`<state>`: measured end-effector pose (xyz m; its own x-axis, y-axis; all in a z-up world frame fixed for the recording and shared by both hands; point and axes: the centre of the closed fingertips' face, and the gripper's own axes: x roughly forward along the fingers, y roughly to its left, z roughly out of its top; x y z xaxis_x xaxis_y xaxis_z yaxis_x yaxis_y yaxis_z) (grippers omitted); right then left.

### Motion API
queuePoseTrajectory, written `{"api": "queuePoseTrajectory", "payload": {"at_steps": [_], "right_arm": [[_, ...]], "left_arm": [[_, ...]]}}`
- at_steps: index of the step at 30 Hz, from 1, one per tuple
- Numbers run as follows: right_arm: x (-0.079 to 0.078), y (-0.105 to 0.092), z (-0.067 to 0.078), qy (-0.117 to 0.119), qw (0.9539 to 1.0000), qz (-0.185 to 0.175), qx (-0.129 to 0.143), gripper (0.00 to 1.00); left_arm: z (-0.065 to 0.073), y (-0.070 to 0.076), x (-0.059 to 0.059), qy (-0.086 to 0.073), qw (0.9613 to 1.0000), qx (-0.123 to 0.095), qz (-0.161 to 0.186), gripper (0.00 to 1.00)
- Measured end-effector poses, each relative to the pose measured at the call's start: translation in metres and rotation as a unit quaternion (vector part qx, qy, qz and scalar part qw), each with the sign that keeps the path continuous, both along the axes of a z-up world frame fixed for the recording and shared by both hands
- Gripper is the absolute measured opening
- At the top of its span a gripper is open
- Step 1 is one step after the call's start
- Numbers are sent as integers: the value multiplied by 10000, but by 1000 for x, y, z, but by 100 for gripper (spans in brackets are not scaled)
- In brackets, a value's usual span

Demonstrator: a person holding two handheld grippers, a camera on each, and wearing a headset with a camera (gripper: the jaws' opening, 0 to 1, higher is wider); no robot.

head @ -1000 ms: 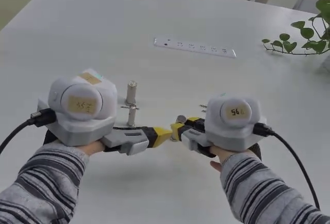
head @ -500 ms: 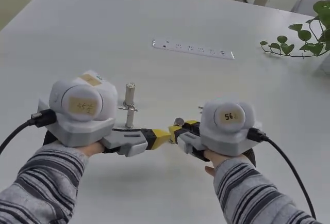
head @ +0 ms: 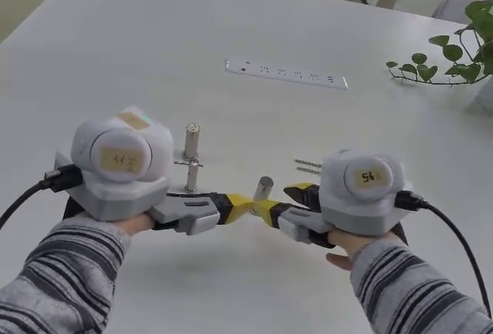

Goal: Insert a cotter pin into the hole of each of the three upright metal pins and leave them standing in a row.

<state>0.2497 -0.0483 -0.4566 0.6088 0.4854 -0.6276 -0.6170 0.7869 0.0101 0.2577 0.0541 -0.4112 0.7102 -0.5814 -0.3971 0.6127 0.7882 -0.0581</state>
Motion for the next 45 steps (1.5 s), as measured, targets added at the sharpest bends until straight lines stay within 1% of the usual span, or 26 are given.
{"api": "queuePoseTrajectory", "payload": {"at_steps": [1,2,3,4,5,7,10,12,16,17,18,20,25,28,31,33,34,35,37,38,40,43,45], "right_arm": [[-1,-3,-1,49,9998,155,-89,30],[-2,-5,-1,78,9996,254,-114,30],[0,-10,-1,80,9994,256,-200,30],[1,-15,-2,81,9988,332,-341,30],[2,-19,-3,103,9981,444,-422,29],[6,-25,-2,116,9980,428,-440,29],[14,-39,-1,147,9953,625,-721,29],[20,-43,1,166,9946,690,-755,29],[31,-52,1,268,9925,825,-864,27],[33,-54,0,286,9915,875,-922,27],[36,-57,-1,284,9896,956,-1038,26],[41,-60,-2,310,9876,1007,-1165,25],[55,-66,-3,364,9845,1076,-1339,24],[62,-69,-5,438,9833,1097,-1387,22],[67,-69,-7,587,9840,1087,-1285,20],[69,-71,-13,733,9830,1092,-1279,19],[70,-73,-15,797,9821,1091,-1311,18],[71,-76,-19,865,9806,1104,-1366,18],[73,-80,-23,918,9787,1118,-1459,17],[73,-82,-25,950,9771,1158,-1512,16],[74,-83,-25,993,9765,1176,-1509,15],[77,-84,-27,1084,9775,1117,-1422,14],[78,-85,-28,1128,9771,1110,-1425,13]], "left_arm": [[0,0,0,9,10000,4,-2,98],[-1,0,0,21,10000,6,-2,98],[-1,0,-1,37,10000,7,3,98],[-2,0,-1,46,10000,12,-1,98],[-2,0,-1,54,10000,28,2,98],[-3,1,-1,54,10000,45,8,98],[-2,1,-1,59,10000,30,25,98],[-3,1,-1,60,10000,36,37,98],[-3,1,-2,67,10000,48,21,97],[-3,0,-2,70,10000,49,9,97],[-3,0,-2,77,10000,49,6,97],[-3,-1,-2,70,10000,44,-10,96],[-3,-4,-4,79,9999,51,-49,96],[-3,-5,-4,75,9999,30,-66,96],[-2,-6,-5,85,9999,37,-78,94],[1,-7,-4,-6,9999,60,-90,92],[3,-7,-4,-26,9999,33,-93,92],[3,-7,-4,-21,10000,9,-86,92],[3,-7,-4,-5,10000,-9,-79,92],[2,-7,-4,28,10000,-11,-84,92],[-1,-6,-4,86,9999,-14,-69,92],[-1,-5,-4,104,9999,-22,-61,91],[-1,-5,-4,109,9999,-29,-64,91]]}}
